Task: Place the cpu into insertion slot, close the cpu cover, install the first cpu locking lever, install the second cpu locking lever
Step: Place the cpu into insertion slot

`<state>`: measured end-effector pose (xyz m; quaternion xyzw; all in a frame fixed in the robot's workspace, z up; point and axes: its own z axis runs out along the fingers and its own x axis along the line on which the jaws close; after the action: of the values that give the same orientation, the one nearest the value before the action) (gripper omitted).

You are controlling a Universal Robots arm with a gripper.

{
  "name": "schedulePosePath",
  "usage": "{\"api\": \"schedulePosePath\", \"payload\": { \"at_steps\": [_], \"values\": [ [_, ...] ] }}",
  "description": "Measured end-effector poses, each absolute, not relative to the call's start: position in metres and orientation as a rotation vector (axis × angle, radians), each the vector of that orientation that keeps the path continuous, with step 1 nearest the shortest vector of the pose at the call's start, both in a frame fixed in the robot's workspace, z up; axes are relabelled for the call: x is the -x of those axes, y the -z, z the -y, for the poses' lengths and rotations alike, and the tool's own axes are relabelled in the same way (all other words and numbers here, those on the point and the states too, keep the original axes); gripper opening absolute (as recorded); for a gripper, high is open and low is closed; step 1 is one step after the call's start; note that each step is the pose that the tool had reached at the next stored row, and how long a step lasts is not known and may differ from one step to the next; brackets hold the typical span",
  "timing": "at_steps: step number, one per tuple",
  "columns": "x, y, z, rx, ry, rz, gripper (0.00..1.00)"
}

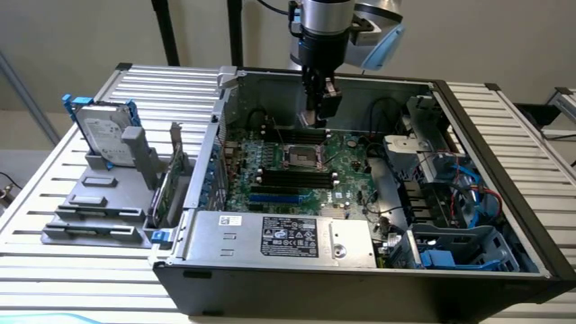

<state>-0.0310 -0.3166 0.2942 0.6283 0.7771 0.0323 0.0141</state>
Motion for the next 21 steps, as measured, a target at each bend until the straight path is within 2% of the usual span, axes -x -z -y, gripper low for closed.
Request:
{"api": "schedulePosePath", "payload": {
  "at_steps": [14,21],
  "values": [
    [0.031,-0.291,0.32,-2.183,-0.094,-2.21,0.54],
    [0.031,-0.289,0.335,-2.209,-0.042,-2.234,0.54]
  ]
}}
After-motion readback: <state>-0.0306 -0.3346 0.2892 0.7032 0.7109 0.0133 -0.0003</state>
